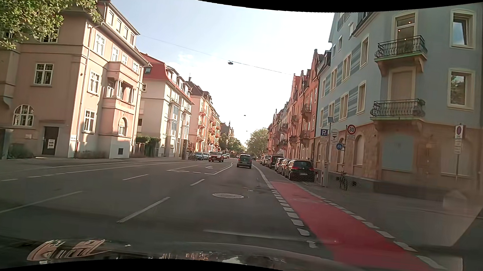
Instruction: Follow the waypoints while adhering to traffic rules and regulations
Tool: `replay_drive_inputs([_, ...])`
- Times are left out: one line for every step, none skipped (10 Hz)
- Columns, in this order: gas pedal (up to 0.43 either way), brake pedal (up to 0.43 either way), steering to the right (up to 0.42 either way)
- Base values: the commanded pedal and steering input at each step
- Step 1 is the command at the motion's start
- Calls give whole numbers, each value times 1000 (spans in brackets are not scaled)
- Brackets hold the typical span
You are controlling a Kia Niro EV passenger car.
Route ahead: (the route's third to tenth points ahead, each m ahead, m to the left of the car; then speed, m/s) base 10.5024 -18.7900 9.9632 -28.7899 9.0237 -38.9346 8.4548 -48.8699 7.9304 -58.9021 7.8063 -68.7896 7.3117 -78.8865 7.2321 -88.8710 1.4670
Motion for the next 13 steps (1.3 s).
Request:
replay_drive_inputs([299, 0, 169])
replay_drive_inputs([339, 0, 208])
replay_drive_inputs([358, 0, 243])
replay_drive_inputs([378, 0, 287])
replay_drive_inputs([398, 0, 336])
replay_drive_inputs([398, 0, 378])
replay_drive_inputs([398, 0, 408])
replay_drive_inputs([398, 0, 450])
replay_drive_inputs([398, 0, 490])
replay_drive_inputs([398, 0, 517])
replay_drive_inputs([390, 0, 552])
replay_drive_inputs([350, 0, 581])
replay_drive_inputs([331, 0, 595])
